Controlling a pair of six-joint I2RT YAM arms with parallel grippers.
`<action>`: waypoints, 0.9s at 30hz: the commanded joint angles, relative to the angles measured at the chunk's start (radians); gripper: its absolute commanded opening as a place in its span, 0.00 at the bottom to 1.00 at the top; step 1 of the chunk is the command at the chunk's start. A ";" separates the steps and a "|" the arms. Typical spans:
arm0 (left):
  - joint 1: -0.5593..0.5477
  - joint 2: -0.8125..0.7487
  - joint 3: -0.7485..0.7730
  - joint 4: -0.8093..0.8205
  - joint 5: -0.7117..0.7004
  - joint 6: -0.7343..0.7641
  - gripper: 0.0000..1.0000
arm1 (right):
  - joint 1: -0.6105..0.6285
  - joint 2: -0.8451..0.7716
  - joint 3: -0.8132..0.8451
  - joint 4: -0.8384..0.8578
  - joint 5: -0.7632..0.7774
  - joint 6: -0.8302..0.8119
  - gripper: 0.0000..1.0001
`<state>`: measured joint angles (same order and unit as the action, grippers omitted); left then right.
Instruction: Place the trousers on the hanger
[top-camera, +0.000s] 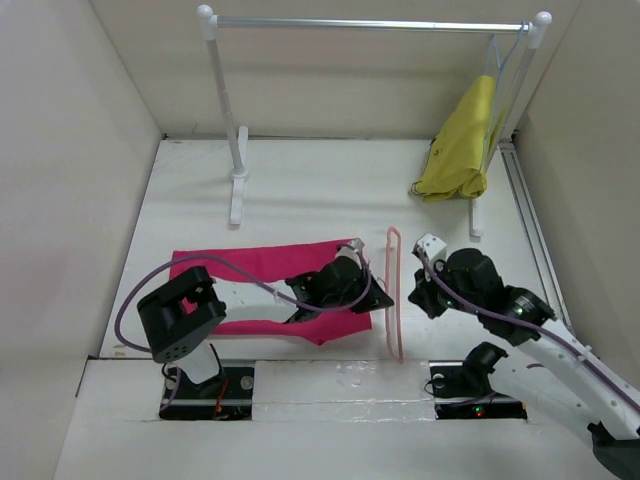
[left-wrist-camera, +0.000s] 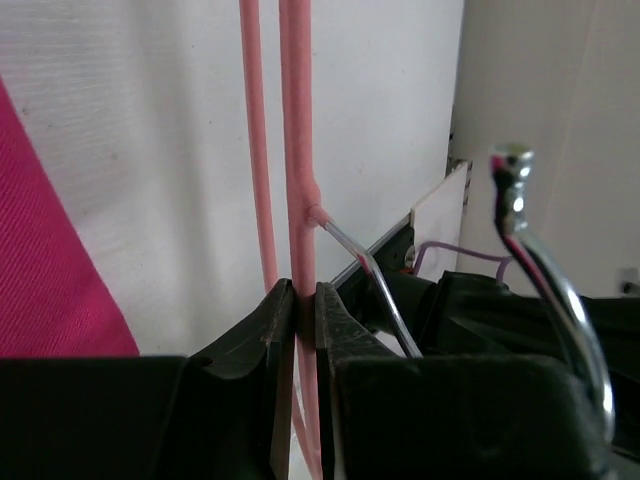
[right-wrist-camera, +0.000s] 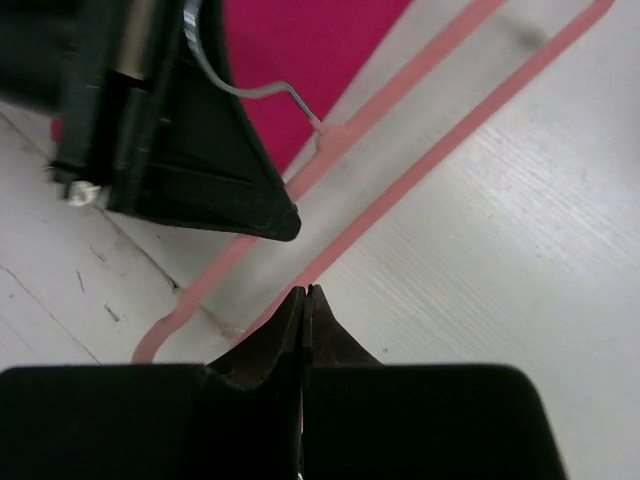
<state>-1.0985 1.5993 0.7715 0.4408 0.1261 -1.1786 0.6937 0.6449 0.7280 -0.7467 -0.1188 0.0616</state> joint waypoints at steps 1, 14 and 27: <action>-0.046 -0.114 -0.029 0.063 -0.216 -0.076 0.00 | -0.020 0.022 -0.068 0.226 -0.050 0.078 0.00; -0.077 -0.041 -0.161 0.033 -0.355 -0.196 0.00 | -0.092 0.370 -0.181 0.667 -0.159 0.135 0.07; -0.077 -0.009 -0.150 -0.010 -0.361 -0.181 0.00 | 0.000 0.706 -0.131 0.854 -0.121 0.208 0.33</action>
<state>-1.1763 1.5917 0.6224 0.4828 -0.2199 -1.3758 0.6693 1.3376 0.5579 -0.0170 -0.2302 0.2298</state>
